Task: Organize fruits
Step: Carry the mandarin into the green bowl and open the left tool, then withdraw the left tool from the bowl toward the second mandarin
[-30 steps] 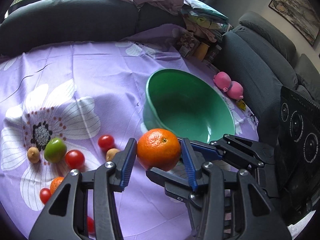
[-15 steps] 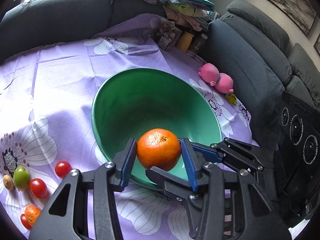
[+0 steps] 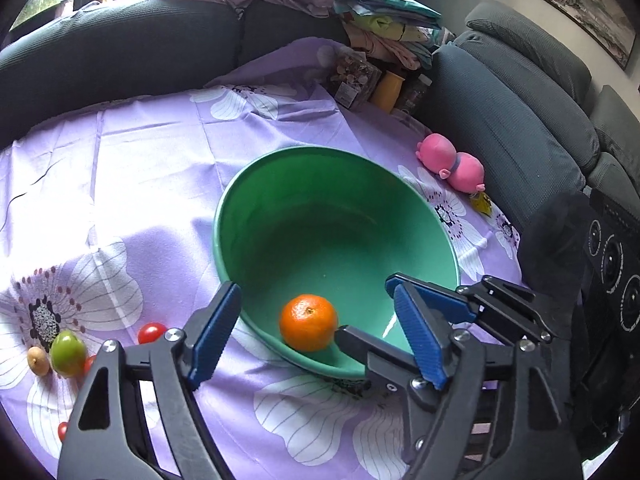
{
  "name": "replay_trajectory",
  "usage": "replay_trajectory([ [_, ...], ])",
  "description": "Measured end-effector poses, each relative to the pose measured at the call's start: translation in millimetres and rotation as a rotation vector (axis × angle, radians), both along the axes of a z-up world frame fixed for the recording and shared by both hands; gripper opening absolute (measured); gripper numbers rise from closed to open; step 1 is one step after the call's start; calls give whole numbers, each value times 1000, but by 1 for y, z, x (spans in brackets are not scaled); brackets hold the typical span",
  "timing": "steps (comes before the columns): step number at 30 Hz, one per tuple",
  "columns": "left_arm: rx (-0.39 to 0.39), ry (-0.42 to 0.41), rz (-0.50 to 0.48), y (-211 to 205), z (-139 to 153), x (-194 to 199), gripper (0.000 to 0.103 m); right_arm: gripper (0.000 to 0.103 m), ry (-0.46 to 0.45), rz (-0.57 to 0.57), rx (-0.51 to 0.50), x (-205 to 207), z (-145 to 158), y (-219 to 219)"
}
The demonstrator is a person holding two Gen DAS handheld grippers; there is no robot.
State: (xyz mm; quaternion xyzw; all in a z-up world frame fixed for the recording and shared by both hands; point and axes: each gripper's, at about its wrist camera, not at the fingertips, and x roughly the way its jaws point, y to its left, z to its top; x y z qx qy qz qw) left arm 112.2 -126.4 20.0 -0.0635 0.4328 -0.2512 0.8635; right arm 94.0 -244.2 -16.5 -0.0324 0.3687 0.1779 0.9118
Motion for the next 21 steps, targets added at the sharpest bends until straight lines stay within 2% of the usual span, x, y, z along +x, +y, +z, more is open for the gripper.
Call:
replay_trajectory([
  [4,10,-37,50,18,12,-13,90,47,-45,-9,-52,-12,8,6],
  [6,25,-56,83,28,17,-22,97,50,-65,-10,-76,-18,12,10],
  [14,27,-73,175,73,22,-53,102,52,-103,32,-98,-38,23,26],
  [21,25,-21,283,110,10,-82,102,52,-90,116,-82,-55,24,50],
])
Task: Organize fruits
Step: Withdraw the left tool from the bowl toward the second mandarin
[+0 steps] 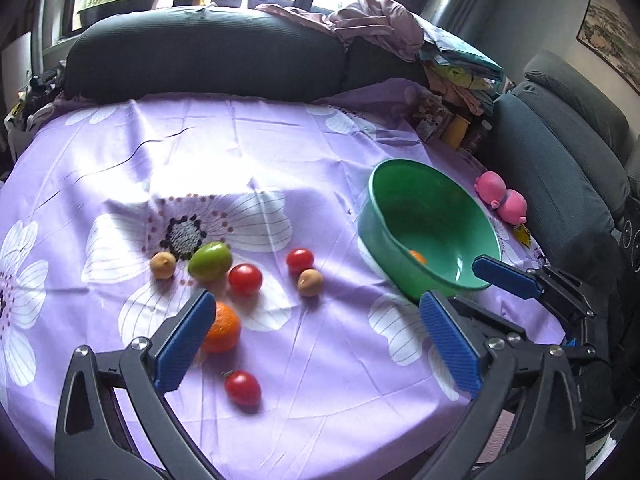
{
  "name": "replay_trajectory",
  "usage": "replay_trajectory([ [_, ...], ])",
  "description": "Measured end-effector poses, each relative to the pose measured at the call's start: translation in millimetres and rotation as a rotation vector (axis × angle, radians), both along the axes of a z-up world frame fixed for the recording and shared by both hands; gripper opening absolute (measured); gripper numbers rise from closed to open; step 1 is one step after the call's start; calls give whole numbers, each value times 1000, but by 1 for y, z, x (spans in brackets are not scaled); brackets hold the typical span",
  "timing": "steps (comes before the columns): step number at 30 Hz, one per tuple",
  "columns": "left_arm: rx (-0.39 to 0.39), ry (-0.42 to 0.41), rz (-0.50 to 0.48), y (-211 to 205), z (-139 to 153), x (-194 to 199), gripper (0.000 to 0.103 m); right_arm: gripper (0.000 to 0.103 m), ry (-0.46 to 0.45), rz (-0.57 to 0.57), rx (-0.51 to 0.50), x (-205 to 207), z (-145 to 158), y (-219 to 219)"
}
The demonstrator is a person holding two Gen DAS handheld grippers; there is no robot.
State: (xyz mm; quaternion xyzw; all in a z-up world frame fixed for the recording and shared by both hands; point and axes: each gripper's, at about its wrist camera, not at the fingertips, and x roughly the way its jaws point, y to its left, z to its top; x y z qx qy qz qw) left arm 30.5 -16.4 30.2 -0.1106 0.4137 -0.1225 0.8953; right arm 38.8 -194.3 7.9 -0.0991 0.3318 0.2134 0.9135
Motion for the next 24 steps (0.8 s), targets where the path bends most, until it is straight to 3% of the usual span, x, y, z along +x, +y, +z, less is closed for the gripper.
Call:
replay_trajectory([
  [5,-10,25,63,26,-10,-17,102,53,8,43,-5,-8,-1,18],
  [8,-9,35,98,40,-14,-27,102,61,7,55,-18,-12,-3,29],
  [14,-20,44,153,65,-21,-41,102,61,21,88,-24,-15,-7,46],
  [24,-42,72,166,83,-39,-49,102,61,99,142,-44,-13,-32,67],
])
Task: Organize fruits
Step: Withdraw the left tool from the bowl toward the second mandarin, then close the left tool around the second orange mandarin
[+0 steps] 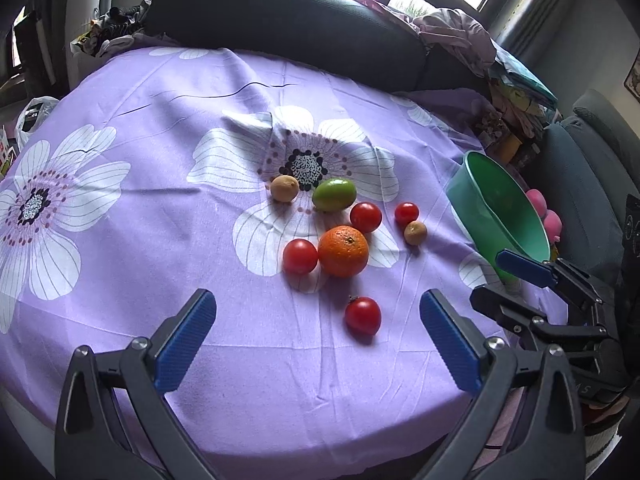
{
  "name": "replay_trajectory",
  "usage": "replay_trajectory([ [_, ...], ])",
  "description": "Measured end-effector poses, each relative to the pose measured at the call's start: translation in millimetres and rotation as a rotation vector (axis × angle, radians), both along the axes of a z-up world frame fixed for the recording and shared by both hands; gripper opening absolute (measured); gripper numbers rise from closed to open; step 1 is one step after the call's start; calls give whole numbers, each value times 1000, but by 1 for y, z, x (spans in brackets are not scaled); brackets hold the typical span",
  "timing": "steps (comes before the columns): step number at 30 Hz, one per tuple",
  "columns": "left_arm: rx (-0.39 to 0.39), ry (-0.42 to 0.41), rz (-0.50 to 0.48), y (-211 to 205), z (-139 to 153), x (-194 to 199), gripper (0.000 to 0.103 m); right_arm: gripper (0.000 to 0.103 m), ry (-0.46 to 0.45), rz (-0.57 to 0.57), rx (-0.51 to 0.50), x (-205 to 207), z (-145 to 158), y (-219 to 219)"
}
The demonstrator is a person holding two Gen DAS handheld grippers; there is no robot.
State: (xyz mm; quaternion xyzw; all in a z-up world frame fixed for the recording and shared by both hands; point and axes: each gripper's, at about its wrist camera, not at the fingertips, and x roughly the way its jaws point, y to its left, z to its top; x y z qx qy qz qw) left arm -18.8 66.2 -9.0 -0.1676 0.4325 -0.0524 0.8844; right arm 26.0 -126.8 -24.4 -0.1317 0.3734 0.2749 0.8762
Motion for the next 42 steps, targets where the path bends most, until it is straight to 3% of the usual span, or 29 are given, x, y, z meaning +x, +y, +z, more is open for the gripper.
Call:
replay_trajectory([
  [10,-48,-14,-63,-4,-7,16,99,62,94,52,20,14,-27,16],
  [23,-94,20,-163,-19,-21,51,75,62,198,121,49,42,-52,35],
  [30,-60,16,-176,-16,-21,68,74,62,240,136,65,57,-59,42],
  [33,-43,20,-207,-18,-20,74,61,62,269,140,85,63,-62,44],
  [40,3,95,-264,-28,-32,86,58,60,306,148,118,73,-67,49],
  [42,9,101,-264,-27,-35,87,48,57,304,153,115,73,-69,52],
])
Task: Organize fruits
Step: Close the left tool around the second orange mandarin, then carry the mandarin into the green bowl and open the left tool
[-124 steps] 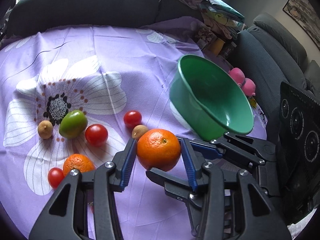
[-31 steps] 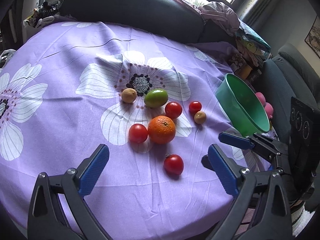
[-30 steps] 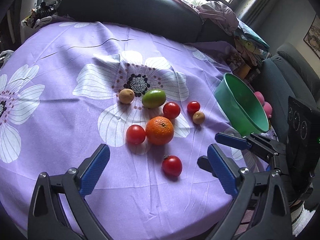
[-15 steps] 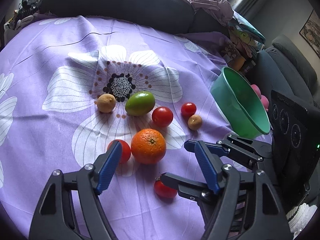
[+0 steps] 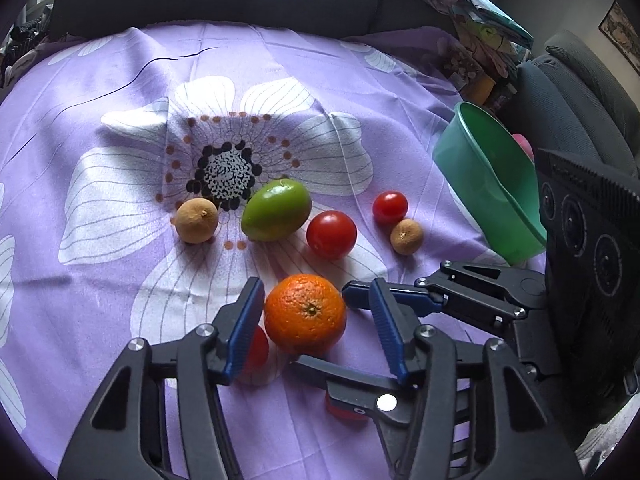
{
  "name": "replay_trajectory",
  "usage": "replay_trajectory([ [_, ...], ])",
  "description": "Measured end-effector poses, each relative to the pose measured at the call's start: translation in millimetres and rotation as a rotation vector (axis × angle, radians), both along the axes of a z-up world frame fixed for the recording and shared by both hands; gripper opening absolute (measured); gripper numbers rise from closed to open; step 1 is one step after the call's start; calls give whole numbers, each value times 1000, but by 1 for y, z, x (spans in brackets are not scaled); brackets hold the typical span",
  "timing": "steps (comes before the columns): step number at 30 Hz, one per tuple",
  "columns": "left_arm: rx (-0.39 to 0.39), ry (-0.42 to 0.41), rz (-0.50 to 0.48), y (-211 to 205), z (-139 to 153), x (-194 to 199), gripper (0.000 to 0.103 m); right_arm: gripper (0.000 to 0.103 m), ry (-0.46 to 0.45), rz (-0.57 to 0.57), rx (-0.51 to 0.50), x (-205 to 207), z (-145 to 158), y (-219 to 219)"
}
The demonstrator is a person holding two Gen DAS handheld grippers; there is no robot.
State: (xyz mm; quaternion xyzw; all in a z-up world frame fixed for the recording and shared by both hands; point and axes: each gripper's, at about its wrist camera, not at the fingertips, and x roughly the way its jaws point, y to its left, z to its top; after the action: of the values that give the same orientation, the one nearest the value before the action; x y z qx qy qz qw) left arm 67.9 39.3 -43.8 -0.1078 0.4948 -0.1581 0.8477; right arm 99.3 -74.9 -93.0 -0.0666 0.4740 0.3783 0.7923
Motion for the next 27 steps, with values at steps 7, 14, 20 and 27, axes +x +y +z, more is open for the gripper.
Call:
replay_trajectory([
  [7,-11,19,24,5,-4,2,42,44,-13,21,3,1,0,6],
  [14,-25,-10,25,3,7,-6,42,42,-36,9,9,-3,4,4],
  [20,-33,-68,7,-10,28,-13,42,42,-92,-16,24,-13,23,-9],
  [27,-24,-138,-31,-34,54,-15,42,42,-174,-54,45,-25,50,-32],
])
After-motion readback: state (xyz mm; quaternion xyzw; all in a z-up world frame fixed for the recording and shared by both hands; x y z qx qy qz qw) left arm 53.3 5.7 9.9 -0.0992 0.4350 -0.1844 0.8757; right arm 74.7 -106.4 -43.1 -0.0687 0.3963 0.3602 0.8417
